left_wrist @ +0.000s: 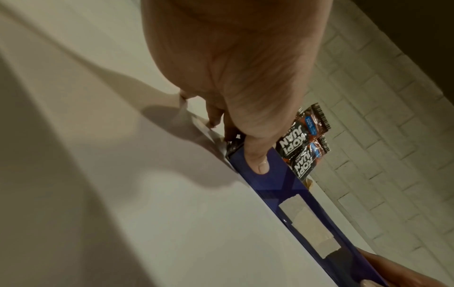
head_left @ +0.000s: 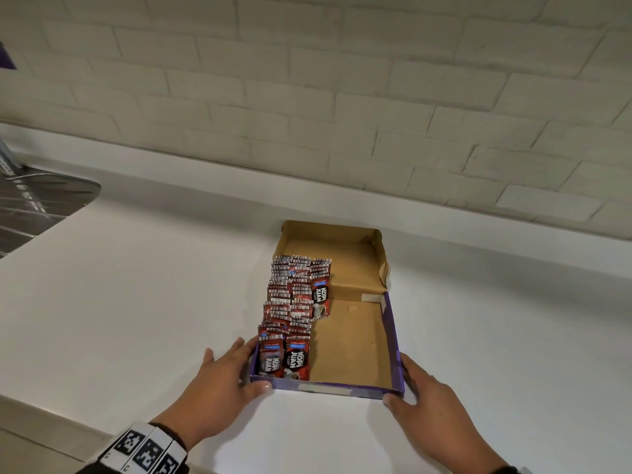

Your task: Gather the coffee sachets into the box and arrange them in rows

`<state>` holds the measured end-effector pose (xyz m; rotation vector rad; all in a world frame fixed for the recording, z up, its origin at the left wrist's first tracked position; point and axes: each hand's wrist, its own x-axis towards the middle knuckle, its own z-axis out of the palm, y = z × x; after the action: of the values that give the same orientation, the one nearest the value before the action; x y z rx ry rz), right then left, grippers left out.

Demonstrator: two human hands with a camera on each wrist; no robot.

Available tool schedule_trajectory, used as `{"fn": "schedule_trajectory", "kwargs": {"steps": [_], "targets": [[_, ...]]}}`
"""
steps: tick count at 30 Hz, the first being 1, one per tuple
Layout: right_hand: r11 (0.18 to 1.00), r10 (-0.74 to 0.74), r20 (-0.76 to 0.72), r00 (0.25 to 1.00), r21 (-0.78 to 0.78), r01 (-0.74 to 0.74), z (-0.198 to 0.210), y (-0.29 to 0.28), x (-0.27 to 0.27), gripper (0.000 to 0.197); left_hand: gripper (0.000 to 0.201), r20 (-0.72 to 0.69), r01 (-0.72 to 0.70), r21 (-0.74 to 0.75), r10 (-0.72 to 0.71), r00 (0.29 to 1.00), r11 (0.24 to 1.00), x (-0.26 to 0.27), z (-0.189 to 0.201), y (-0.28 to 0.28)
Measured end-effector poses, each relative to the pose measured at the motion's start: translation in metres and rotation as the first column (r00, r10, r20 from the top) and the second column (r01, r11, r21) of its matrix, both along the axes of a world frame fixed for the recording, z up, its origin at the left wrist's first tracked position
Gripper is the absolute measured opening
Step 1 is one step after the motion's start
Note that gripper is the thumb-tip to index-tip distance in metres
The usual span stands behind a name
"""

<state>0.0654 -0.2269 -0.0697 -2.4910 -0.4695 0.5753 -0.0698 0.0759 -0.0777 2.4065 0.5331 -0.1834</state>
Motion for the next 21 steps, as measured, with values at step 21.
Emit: {"fn": "schedule_trajectory", "kwargs": {"steps": [21], "targets": [[0.995, -0.015, 0.052, 0.999, 0.094, 0.01, -0.006, 0.007, 0.024, 0.063, 0.081, 0.029, 0.042, -0.034, -0.041, 0.999, 0.999, 0.027, -0.004, 0.017]]}}
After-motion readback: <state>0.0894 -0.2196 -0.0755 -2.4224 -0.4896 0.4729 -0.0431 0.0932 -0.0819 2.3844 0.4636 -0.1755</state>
